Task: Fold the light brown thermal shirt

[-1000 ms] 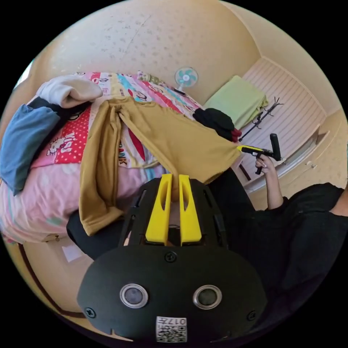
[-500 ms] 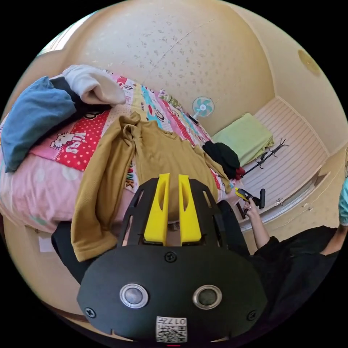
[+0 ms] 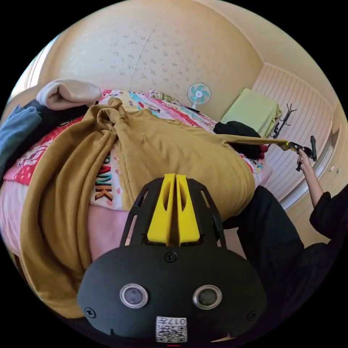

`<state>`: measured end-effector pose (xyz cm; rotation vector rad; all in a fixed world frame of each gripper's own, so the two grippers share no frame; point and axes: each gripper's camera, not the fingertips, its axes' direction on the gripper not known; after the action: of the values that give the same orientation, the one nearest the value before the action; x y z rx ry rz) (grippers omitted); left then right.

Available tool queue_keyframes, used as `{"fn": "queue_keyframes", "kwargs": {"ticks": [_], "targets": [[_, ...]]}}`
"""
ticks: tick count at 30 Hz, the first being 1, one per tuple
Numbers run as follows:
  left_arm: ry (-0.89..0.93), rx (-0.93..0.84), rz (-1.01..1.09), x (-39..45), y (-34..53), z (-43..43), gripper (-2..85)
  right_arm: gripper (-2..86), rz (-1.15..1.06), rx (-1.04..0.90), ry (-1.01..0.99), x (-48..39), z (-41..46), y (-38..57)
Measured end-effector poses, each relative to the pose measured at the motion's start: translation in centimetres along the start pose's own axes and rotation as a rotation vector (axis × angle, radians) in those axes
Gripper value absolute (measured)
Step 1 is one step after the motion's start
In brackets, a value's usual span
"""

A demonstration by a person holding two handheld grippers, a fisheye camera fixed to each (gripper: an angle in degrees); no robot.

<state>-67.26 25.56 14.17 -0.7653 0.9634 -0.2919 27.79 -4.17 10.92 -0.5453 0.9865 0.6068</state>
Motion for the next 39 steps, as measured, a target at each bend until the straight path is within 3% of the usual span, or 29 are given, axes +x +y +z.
{"fn": "queue_keyframes", "kwargs": {"ticks": [2,6,8,10,13,17,19,21,23,27,32,35,39], "targets": [[0.097,0.012,-0.07,-1.8,-0.1,-0.7,-0.7,11.5,0.188,-0.067,-0.121,7.1,3.4,3.5],[0.229,0.043,-0.143,-4.0,0.1,-2.5,-0.9,12.1,0.388,-0.164,-0.386,13.2,8.8,10.3],[0.231,0.041,-0.135,-4.2,-0.2,-2.9,-1.0,12.4,0.526,-0.091,-0.618,15.6,10.8,13.1],[0.228,0.044,-0.113,-4.3,-0.4,-3.5,-1.0,12.7,0.599,0.016,-0.728,16.7,11.1,13.4],[0.264,0.058,-0.122,-5.0,-0.6,-4.2,-1.0,13.0,0.679,0.111,-0.745,17.9,11.2,11.5],[0.319,0.077,-0.171,-6.0,-0.9,-5.0,-1.0,12.9,0.776,0.051,-0.661,19.9,15.2,8.8],[0.325,0.081,-0.19,-6.2,-1.3,-5.4,-1.0,11.0,0.907,-0.017,-0.749,21.1,17.2,8.8],[0.316,0.08,-0.189,-6.2,-1.7,-5.6,-1.0,6.7,0.941,0.101,-0.924,20.9,16.0,8.4],[0.311,0.088,-0.189,-6.2,-1.9,-5.8,-1.0,5.4,0.768,0.22,-1.064,16.3,11.1,5.6],[0.332,0.093,-0.208,-6.5,-2.9,-5.8,-1.0,4.9,0.296,0.226,-1.19,0.9,2.0,1.3],[0.349,0.091,-0.208,-6.8,-4.0,-5.5,-1.0,6.4,-0.095,-0.126,-1.506,-27.4,-1.6,6.3],[0.37,0.102,-0.221,-7.2,-4.3,-5.6,-1.0,10.2,-0.236,-0.303,-1.623,-37.9,0.8,11.7],[0.4,0.125,-0.237,-7.7,-4.5,-5.4,-1.0,12.3,-0.258,-0.244,-1.453,-40.8,4.9,18.0]]}}
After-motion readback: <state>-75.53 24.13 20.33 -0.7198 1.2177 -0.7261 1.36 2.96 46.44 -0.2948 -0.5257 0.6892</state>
